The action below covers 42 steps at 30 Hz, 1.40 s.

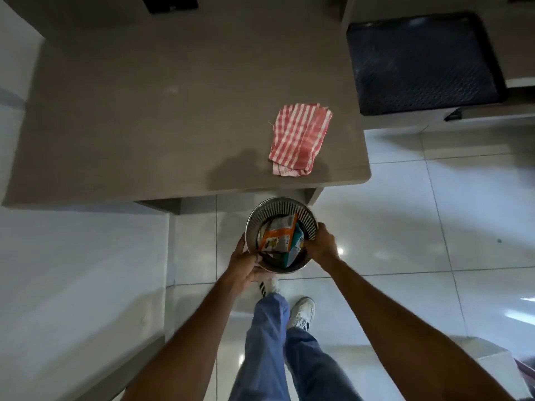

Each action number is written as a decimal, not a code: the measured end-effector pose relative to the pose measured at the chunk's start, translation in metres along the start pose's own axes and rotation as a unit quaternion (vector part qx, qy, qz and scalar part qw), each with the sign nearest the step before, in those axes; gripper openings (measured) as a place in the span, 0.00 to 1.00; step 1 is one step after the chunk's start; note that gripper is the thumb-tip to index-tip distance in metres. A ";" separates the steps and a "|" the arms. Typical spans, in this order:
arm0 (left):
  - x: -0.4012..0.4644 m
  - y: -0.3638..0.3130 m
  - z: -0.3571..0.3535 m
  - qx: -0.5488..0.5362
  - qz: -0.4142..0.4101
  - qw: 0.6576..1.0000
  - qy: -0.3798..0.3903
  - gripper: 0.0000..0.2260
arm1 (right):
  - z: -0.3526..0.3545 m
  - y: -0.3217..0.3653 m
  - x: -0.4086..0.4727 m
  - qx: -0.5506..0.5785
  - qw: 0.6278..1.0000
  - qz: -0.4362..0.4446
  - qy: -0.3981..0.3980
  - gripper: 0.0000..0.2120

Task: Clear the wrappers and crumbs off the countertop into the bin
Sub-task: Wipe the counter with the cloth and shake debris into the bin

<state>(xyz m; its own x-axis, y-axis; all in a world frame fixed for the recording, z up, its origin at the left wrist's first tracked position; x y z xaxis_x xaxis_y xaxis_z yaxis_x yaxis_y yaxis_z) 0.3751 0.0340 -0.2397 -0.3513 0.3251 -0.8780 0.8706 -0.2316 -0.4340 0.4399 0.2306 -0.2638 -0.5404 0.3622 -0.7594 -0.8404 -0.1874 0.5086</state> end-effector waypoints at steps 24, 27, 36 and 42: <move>0.103 0.036 -0.013 0.562 -0.242 0.784 -0.110 0.29 | -0.027 -0.042 0.056 -0.342 0.904 0.209 -0.149 0.36; -0.015 0.021 -0.027 0.624 -0.357 0.685 -0.115 0.33 | 0.002 -0.002 -0.047 -0.382 0.861 0.285 -0.178 0.38; -0.062 -0.198 -0.104 0.642 -0.343 0.671 -0.143 0.31 | 0.102 0.183 -0.058 -0.044 0.954 0.203 -0.214 0.33; -0.043 -0.261 -0.162 0.308 -0.244 0.919 -0.019 0.09 | 0.147 0.227 -0.034 0.136 0.971 0.123 -0.153 0.24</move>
<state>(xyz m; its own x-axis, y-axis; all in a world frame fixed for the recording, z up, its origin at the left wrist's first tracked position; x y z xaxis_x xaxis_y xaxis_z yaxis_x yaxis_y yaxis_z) 0.2191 0.2285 -0.0560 -0.6706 0.4988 -0.5491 0.2498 -0.5451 -0.8003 0.2734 0.3105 -0.0630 -0.6506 0.5997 -0.4659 -0.6227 -0.0702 0.7793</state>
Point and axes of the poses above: each hand's wrist, its own x-axis towards the middle knuckle, its own z-axis out of the back of the hand, y = z × x, the point moved 1 cm from there along x, towards the middle knuckle, and after that the axes turned 10 degrees about y, right-handed, at the moved point
